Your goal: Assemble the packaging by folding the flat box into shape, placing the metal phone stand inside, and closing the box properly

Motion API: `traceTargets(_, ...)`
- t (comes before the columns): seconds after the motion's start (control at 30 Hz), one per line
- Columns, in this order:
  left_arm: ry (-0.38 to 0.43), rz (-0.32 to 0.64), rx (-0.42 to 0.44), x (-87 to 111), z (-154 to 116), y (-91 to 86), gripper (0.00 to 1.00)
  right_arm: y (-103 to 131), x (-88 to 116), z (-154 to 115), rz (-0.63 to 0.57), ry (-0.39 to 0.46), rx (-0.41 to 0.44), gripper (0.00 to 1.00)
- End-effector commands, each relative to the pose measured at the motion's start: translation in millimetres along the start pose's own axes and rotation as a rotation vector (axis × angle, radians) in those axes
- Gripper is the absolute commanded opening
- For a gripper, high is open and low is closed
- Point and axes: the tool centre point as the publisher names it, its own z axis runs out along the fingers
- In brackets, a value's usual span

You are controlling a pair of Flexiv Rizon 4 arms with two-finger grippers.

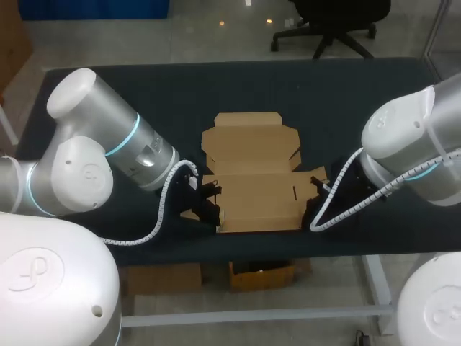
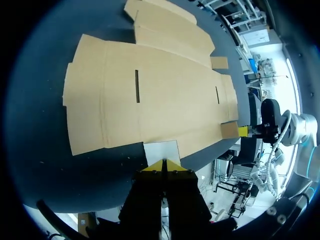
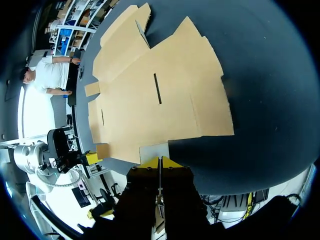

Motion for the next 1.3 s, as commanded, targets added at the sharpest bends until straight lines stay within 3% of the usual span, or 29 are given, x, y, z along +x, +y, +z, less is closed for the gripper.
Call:
traceTargets(0.03,-0.008,-0.002,0.0,0.6,3,1.0,0.0,2,2,8,0.001,-0.016,0.01,0.0)
traceTargets(0.87,-0.028,0.006,-0.012,1.4,20,1.4,0.0,-5,10,21,-0.019,-0.068,0.028,0.0)
traceTargets(1.3,-0.055,0.017,0.044,4.8,29,0.9,0.0,-9,7,27,-0.015,-0.089,0.025,0.0)
